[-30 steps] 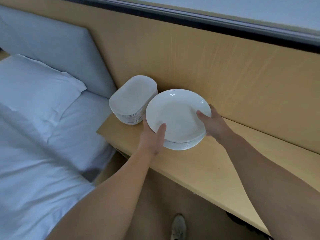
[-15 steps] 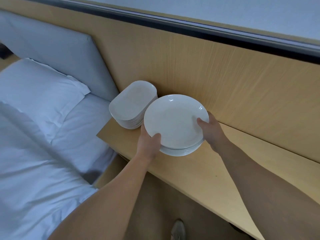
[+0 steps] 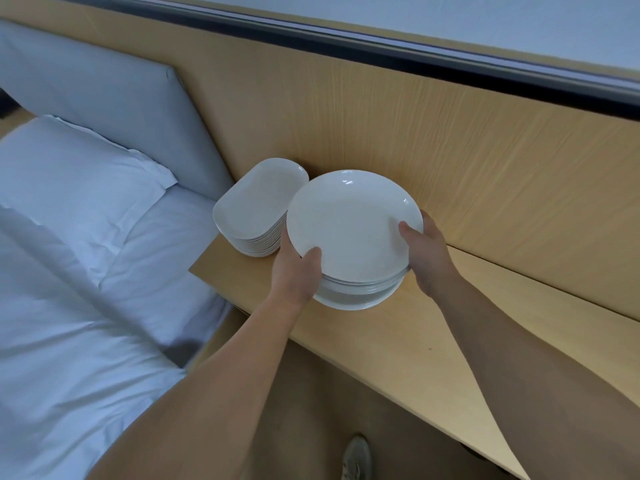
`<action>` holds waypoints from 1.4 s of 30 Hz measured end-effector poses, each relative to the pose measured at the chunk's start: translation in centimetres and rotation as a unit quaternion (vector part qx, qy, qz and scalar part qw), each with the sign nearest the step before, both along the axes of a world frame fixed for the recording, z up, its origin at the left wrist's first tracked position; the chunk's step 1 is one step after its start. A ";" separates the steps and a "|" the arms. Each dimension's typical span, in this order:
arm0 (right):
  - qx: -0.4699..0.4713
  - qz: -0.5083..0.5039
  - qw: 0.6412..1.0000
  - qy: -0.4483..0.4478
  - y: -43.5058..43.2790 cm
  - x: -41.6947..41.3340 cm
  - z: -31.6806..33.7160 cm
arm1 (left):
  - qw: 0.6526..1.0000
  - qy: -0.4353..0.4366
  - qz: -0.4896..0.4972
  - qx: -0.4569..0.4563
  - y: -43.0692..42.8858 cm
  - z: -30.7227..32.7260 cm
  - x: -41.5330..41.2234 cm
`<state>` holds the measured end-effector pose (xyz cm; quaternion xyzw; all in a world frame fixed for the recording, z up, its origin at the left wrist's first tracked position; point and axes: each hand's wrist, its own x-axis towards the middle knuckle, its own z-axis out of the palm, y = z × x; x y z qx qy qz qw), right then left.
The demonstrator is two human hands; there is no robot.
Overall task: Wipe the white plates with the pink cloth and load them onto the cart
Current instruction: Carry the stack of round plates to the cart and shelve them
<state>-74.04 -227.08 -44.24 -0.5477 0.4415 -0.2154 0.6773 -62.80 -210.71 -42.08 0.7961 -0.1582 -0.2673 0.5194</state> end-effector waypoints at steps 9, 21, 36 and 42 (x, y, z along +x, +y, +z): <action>-0.033 -0.028 0.999 -0.023 -0.5 -2.5 4.9 | 0.998 -0.028 -0.044 -0.037 -1.3 4.4 -1.3; -0.083 -0.155 0.983 -0.060 4.6 -9.8 10.4 | 0.984 -0.018 -0.152 -0.095 -1.0 9.7 -4.4; -0.162 -0.522 0.837 -0.017 31.2 -20.3 14.7 | 0.841 0.054 -0.515 -0.160 10.5 12.9 -11.9; -0.175 -0.638 0.749 0.004 45.5 -25.6 15.5 | 0.740 0.088 -0.644 -0.173 19.0 13.4 -19.3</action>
